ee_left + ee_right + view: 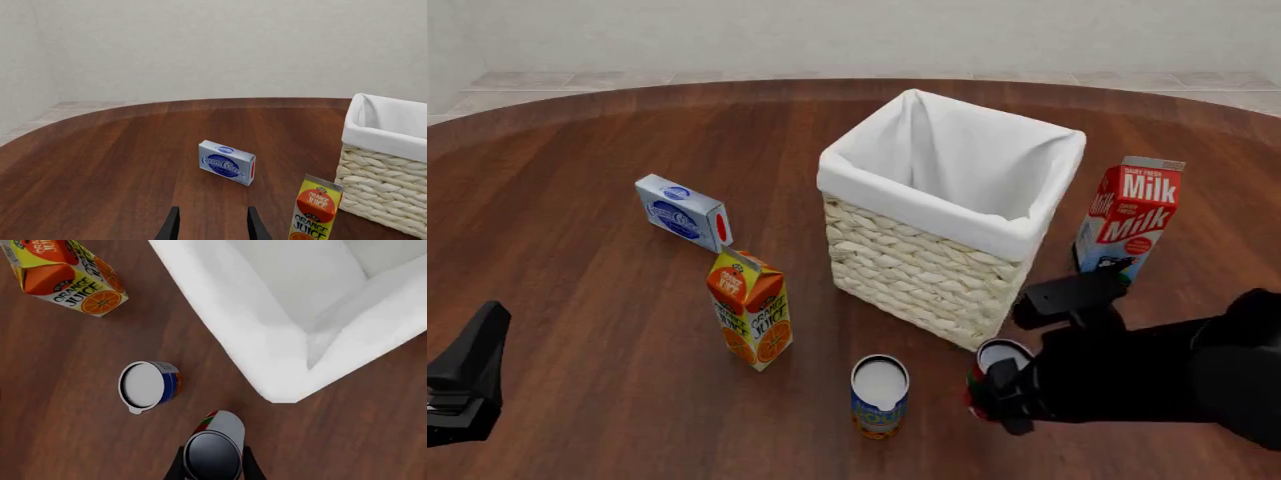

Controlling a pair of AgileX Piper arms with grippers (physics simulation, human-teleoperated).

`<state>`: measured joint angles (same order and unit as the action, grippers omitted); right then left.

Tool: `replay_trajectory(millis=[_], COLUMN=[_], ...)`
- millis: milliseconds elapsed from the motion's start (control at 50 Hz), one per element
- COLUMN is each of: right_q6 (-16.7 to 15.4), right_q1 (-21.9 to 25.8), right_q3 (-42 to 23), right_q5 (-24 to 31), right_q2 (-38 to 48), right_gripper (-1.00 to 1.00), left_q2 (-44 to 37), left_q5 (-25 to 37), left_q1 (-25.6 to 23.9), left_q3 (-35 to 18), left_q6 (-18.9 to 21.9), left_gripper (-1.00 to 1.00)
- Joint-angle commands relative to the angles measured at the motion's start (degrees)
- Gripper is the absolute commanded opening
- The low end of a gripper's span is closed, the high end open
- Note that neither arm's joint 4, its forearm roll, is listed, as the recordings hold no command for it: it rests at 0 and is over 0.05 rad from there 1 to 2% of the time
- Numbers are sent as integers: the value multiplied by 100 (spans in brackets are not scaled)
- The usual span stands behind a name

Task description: Pick up the tomato sauce, and put it in the basket.

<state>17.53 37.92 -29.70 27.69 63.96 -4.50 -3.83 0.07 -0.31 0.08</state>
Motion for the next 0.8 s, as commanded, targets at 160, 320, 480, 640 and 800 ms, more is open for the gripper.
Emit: replay_trajectory(millis=[160, 320, 480, 640, 800], right_q6=[-93, -169, -276, -310, -344], right_q1=[-109, -152, -196, -180, -171], right_q3=[-209, -367, -589, -718, -858], right_q5=[822, 1162, 1444, 1613, 1768], right_q2=[-953, -1255, -1463, -1589, -1690], right_gripper=[-100, -100, -100, -100, -100], left_q2=[-4, 1, 4, 3, 1], left_q5=[-2, 1, 2, 1, 1], left_q1=[3, 1, 0, 0, 0], left_q3=[0, 0, 0, 0, 0], left_q6=[-6, 1, 1, 0, -1], left_gripper=[100, 100, 100, 100, 100])
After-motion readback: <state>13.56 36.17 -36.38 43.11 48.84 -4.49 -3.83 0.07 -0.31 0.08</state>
